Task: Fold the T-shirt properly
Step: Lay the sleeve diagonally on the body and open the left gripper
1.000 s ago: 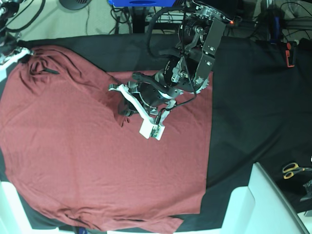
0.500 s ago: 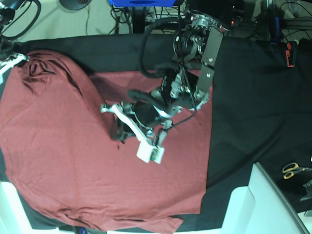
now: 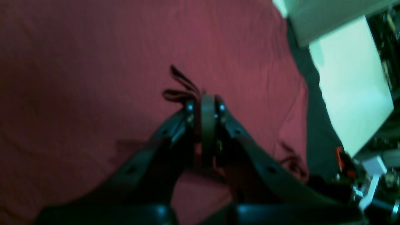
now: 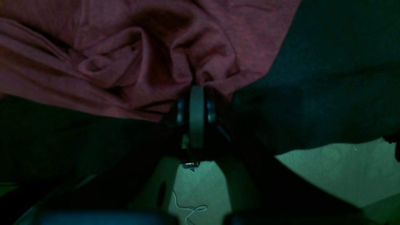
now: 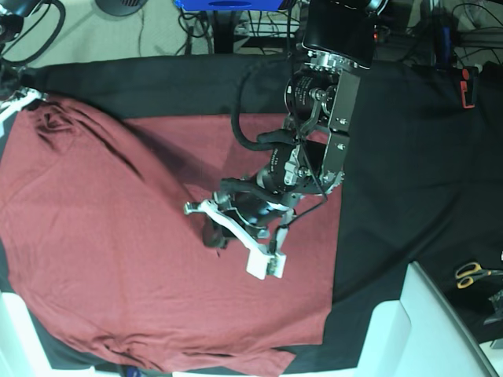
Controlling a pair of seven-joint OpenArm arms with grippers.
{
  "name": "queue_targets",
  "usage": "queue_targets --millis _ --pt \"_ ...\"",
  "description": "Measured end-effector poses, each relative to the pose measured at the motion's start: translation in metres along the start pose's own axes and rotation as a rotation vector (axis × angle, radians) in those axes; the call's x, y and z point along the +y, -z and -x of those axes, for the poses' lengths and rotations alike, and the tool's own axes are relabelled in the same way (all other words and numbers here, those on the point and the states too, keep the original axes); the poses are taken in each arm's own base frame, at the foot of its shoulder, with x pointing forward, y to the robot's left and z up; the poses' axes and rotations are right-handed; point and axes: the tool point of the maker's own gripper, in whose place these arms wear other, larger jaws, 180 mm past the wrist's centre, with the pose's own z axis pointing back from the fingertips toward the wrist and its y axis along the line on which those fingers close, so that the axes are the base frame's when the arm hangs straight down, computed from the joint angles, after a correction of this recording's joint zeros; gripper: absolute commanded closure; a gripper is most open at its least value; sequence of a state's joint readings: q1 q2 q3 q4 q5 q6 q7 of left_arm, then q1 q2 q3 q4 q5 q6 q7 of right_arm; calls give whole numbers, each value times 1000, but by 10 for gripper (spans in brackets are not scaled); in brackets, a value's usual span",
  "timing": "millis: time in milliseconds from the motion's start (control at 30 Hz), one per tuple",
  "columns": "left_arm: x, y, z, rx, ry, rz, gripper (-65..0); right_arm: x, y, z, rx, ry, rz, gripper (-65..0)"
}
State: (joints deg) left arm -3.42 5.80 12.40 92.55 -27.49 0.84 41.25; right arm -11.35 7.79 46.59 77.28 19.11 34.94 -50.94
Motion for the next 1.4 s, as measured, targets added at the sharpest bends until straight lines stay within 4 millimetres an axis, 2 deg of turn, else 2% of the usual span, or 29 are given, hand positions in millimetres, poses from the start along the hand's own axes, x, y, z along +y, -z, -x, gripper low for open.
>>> queue_targets --millis 133,300,433,633,833,1033,1267,1400 --pt "4 1 10 25 -9 -9 0 -4 -11 -11 -7 -38 29 -6" --pt "4 1 8 20 -7 -9 0 1 -14 -24 -5 -49 28 -6" --pt "10 -1 4 7 -26 -19 0 10 -9 -28 32 -108 36 -6" --pt "39 -8 -8 -30 -66 -85 0 15 -5 -52 13 -143 71 -6" --pt "38 -8 -8 -30 -67 -83 0 23 5 -71 36 -211 104 -6" --pt "40 -8 -9 -30 -65 -87 0 31 24 -70 84 -186 70 -6" --pt "53 -1 -1 6 -68 -111 0 43 30 -83 80 -207 44 -6" --pt "53 2 -7 -1 -64 -110 0 45 32 -89 37 -208 37 -6"
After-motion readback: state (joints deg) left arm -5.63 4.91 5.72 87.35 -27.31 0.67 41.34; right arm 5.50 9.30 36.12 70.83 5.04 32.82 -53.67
